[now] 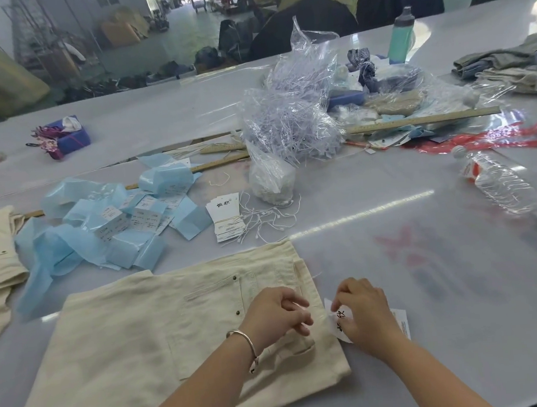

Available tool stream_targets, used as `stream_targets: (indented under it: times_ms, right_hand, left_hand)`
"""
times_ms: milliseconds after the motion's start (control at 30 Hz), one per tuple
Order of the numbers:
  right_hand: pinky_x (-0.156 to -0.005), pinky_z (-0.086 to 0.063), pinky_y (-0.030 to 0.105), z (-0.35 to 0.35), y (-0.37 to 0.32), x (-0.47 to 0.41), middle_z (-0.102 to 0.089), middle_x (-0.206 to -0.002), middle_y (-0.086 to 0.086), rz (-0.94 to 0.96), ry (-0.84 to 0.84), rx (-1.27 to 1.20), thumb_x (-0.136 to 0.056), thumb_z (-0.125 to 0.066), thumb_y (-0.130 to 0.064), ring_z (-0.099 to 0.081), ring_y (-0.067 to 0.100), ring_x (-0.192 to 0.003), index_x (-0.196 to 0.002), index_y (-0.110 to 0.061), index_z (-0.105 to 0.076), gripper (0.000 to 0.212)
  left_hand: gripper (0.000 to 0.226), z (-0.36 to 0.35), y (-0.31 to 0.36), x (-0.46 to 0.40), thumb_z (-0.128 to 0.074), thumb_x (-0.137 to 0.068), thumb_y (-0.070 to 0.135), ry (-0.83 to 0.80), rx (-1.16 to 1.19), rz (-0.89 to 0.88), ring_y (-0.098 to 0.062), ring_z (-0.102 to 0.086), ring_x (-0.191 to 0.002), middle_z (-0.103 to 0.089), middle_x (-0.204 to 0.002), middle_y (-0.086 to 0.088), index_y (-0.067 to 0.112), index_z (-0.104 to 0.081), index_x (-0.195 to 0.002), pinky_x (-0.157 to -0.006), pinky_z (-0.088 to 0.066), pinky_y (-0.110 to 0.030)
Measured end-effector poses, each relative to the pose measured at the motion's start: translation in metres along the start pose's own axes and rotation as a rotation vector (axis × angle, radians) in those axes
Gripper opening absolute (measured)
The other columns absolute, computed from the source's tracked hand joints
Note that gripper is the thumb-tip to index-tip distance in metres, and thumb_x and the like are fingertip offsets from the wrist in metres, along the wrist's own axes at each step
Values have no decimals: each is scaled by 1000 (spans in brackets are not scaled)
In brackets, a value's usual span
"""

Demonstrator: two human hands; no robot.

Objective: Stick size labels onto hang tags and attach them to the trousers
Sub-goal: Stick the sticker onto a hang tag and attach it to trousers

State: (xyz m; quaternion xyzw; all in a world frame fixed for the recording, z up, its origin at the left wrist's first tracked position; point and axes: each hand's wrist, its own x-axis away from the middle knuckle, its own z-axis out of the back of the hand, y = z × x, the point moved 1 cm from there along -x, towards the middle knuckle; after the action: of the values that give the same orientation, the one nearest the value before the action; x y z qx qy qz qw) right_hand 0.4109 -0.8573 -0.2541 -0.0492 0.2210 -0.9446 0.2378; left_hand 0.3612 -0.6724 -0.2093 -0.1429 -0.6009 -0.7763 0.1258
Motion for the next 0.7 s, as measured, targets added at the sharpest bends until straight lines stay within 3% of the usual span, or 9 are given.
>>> stream_targets:
  times_ms: [100,233,367,467,567,700]
  right_hand:
    - [-83,-31,31,-7,4,9,-60,-94,-10,17,9,-125,-82,-69,-26,-54,15,-95,-89,-22,-73,9]
    - [-85,-33,33,-8,2,10,-62,-90,-9,-30,30,-186,-82,-70,-21,-53,15,-92,-85,-21,-73,4]
    - [-88,-28,27,-9,0,1,-59,-95,-11,-13,-21,-149,-88,-63,-25,-49,10,-97,-90,-22,-68,6]
    - [-83,-30,27,-7,-2,-4,-58,-93,-8,13,-20,-136,-91,-57,-18,-49,14,-93,-88,-20,-59,5]
    - [-68,-38,25,0,-11,-2,-57,-75,-7,-51,49,-436,-89,-58,-7,-49,11,-73,-78,-16,-52,15]
    - [-59,-43,18,11,-21,1,-63,-65,-3,-87,67,-712,-82,-66,-1,-54,5,-60,-73,-9,-61,13]
  left_hand:
    - [6,-5,-3,-4,-65,-86,-3,32,-76,-9,-9,-65,-48,-69,-68,-7,2,-68,-84,-44,-40,-12]
    - [18,-14,-6,-10,-65,-88,7,73,-186,-43,-7,-54,-42,-63,-58,3,16,-63,-73,-50,-44,-20]
    - [20,-22,-7,-13,-69,-85,19,134,-364,-109,3,-46,-48,-50,-52,14,26,-60,-69,-54,-35,-11]
    - [18,-24,-7,-14,-69,-85,22,148,-385,-134,4,-45,-49,-47,-49,16,28,-62,-70,-54,-33,-12]
    - [18,-25,-5,-13,-69,-85,22,161,-363,-165,0,-42,-48,-44,-45,17,29,-62,-70,-55,-32,-16]
    - [17,-21,-1,-9,-69,-85,16,215,-267,-182,-2,-38,-48,-41,-44,16,23,-64,-70,-56,-31,-20]
